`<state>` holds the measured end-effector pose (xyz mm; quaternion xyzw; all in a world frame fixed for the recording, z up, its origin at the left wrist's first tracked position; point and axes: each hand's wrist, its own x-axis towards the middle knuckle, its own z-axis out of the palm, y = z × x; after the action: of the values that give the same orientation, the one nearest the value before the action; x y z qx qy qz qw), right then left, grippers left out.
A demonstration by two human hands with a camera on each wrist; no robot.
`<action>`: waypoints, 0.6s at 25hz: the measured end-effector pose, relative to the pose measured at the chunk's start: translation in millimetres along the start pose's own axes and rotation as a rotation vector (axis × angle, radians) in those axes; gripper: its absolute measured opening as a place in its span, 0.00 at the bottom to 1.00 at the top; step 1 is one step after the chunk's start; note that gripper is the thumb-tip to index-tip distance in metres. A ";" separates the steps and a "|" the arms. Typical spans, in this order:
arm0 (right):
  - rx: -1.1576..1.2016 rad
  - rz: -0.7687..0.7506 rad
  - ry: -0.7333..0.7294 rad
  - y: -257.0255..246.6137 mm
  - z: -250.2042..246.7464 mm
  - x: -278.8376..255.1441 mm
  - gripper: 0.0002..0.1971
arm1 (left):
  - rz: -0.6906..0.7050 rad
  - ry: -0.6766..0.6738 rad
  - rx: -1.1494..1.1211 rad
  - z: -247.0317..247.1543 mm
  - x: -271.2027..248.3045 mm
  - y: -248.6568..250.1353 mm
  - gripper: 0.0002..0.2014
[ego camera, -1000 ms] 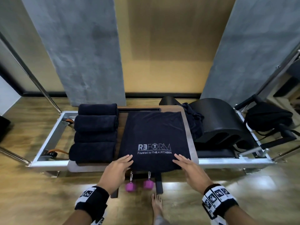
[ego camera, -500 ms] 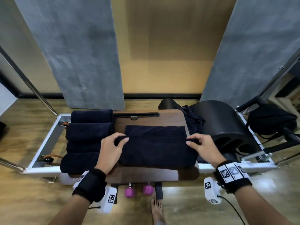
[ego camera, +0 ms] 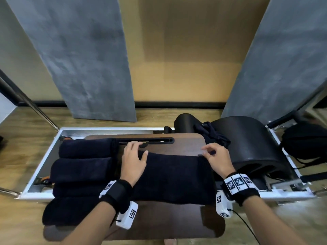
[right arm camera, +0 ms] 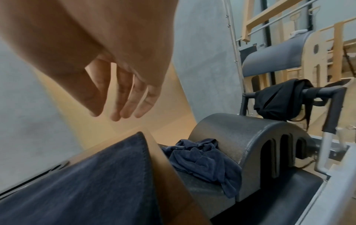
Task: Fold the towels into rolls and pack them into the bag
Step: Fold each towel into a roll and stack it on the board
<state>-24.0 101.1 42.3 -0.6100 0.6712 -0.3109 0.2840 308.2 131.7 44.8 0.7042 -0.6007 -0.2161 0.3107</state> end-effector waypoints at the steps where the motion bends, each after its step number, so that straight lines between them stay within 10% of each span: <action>1: 0.013 -0.018 -0.023 -0.4 5.2 -0.3 0.12 | 0.072 -0.017 0.029 7.2 -8.1 4.9 0.10; 6: -0.156 -0.005 -0.280 -3.6 16.5 -11.3 0.10 | 0.272 -0.431 0.131 45.0 -69.6 20.6 0.15; 15: -0.254 -0.265 -0.662 -11.1 22.8 -131.0 0.15 | 0.296 -0.437 0.564 36.2 -75.5 -2.0 0.33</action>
<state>12.8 229.2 36.3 -0.7895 0.4913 -0.0453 0.3651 271.1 199.4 12.4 0.6049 -0.7839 -0.1403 -0.0026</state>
